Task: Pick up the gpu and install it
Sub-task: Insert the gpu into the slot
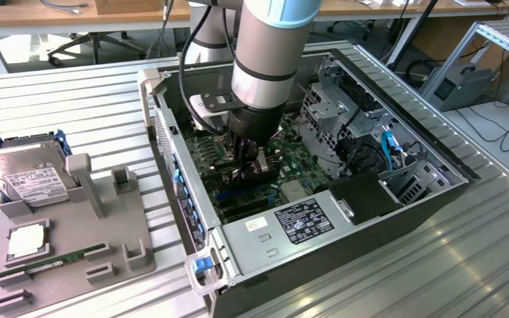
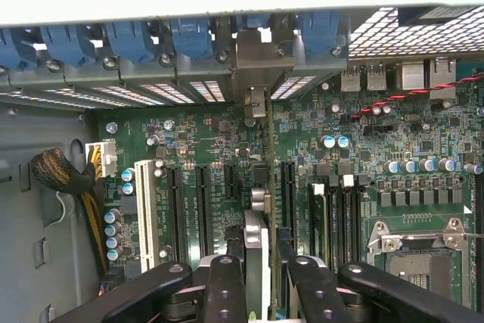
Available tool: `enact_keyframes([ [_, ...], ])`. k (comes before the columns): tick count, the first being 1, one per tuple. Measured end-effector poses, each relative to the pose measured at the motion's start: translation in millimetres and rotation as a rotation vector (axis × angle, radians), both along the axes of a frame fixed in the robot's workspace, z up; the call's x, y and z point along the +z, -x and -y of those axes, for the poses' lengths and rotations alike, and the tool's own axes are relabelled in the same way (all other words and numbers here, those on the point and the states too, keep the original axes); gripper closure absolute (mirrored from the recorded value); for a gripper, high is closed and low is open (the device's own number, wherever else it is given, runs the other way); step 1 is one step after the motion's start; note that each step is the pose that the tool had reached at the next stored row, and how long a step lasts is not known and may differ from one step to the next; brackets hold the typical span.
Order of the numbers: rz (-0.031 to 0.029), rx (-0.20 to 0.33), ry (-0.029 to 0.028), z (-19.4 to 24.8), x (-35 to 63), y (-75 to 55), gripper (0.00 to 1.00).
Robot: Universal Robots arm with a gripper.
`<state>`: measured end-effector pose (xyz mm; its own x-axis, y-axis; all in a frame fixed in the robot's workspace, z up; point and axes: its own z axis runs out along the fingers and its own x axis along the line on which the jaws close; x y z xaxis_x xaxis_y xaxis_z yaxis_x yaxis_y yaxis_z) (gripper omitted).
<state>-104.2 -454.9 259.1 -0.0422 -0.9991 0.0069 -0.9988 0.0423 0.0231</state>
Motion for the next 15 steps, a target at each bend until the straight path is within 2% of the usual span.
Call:
enact_keyframes([
  [15,0.0001,0.0,-0.0001,0.0,1.4,0.0,0.73],
])
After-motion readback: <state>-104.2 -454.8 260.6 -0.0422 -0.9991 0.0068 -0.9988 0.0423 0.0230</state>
